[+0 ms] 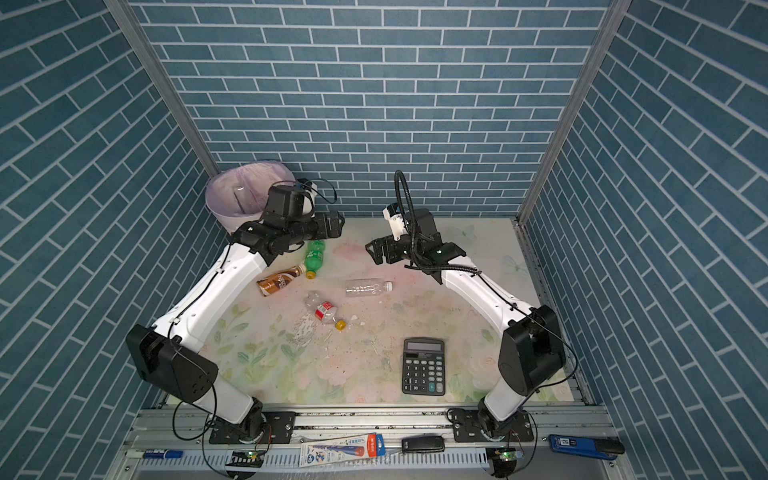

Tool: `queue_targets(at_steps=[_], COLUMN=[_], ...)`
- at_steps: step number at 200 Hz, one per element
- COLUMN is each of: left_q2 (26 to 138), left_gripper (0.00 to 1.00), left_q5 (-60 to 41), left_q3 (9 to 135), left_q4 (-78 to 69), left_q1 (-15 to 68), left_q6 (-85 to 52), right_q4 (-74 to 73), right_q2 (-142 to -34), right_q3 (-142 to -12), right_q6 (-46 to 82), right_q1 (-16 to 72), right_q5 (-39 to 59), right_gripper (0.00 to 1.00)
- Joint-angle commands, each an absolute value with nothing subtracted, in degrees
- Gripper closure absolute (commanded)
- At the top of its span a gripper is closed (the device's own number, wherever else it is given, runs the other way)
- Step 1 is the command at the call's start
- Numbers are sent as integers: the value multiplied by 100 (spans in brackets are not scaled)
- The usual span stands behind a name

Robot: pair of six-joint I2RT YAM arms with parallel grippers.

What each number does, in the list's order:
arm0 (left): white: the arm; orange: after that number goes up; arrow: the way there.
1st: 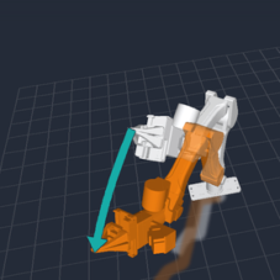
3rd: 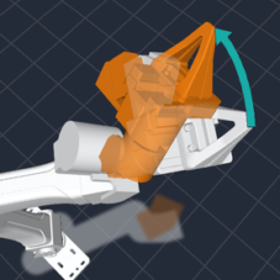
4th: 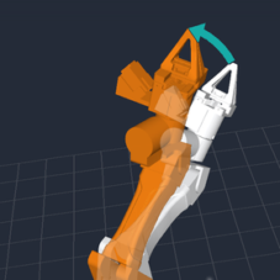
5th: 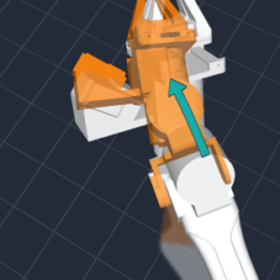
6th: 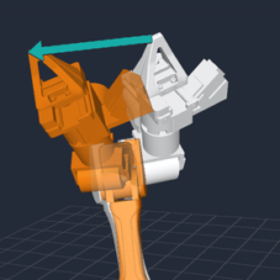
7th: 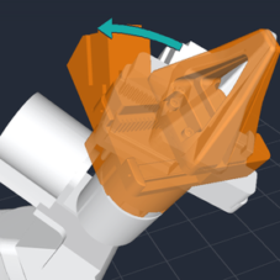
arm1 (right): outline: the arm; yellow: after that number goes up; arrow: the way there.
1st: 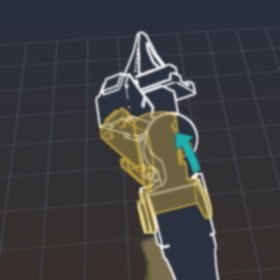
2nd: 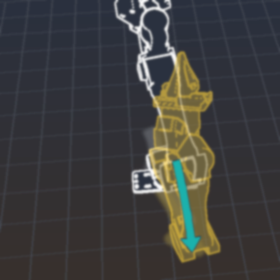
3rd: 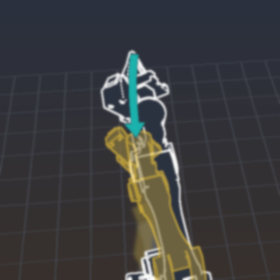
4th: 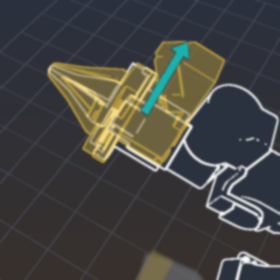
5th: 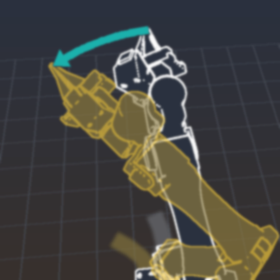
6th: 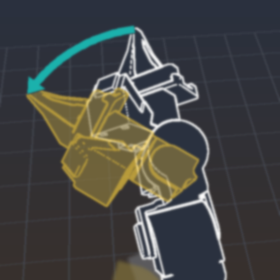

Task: Throw the plastic bottles in the bin
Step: 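Bring both grippers back from the bin toward the white-cap clear bottle, then lower the right gripper onto the white-cap clear bottle and close it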

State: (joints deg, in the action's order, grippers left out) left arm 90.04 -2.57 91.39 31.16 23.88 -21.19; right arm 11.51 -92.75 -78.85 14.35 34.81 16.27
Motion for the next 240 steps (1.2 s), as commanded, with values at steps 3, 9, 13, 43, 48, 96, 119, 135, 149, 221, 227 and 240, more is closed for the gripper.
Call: queue_targets(at_steps=[3,9,13,43,48,96,119,135,149,221,227,240], left_q2=[8545,8421,8343,7892,7824,7240,7137,7088,6965,6803,6787,6780], left_gripper=[1,1,1,1,1,1,1,1,1,1,1,1], left_q5=[-374,-403,-409,-432,-445,-669,-1034,-1105,-1134,-1469,-1454,-1424], left_q3=[8361,8115,7920,7013,6879,6007,5588,5411,5241,4693,4696,4676], left_q4=[2555,2416,2322,2003,1967,1648,1361,1295,1213,844,864,881], left_q1=[2474,2487,2498,2566,2574,2545,2418,2399,2400,2234,2241,2232], left_q6=[-2520,-2596,-2632,-2791,-2814,-3041,-3262,-3305,-3340,-3667,-3644,-3631], right_q4=[1050,1054,1083,1297,1321,1442,1513,1645,1642,1909,1912,1929], right_q2=[-8950,-8948,-8971,-9255,-9294,-9850,-10170,-10377,-10526,-11221,-11251,-11327], right_q3=[-7387,-7285,-7240,-7146,-7146,-7256,-7440,-7602,-7684,-8173,-8182,-8215], right_q6=[1532,1486,1438,995,885,39,-223,-412,-481,-633,-624,-608], right_q1=[3507,3511,3514,3568,3600,3775,3806,3845,3858,3934,3940,3963], right_q5=[1494,1449,1430,1354,1339,1039,1145,1135,1101,1320,1356,1346], right_gripper=[1,1,1,1,1,1,1,1,1,1,1,1])
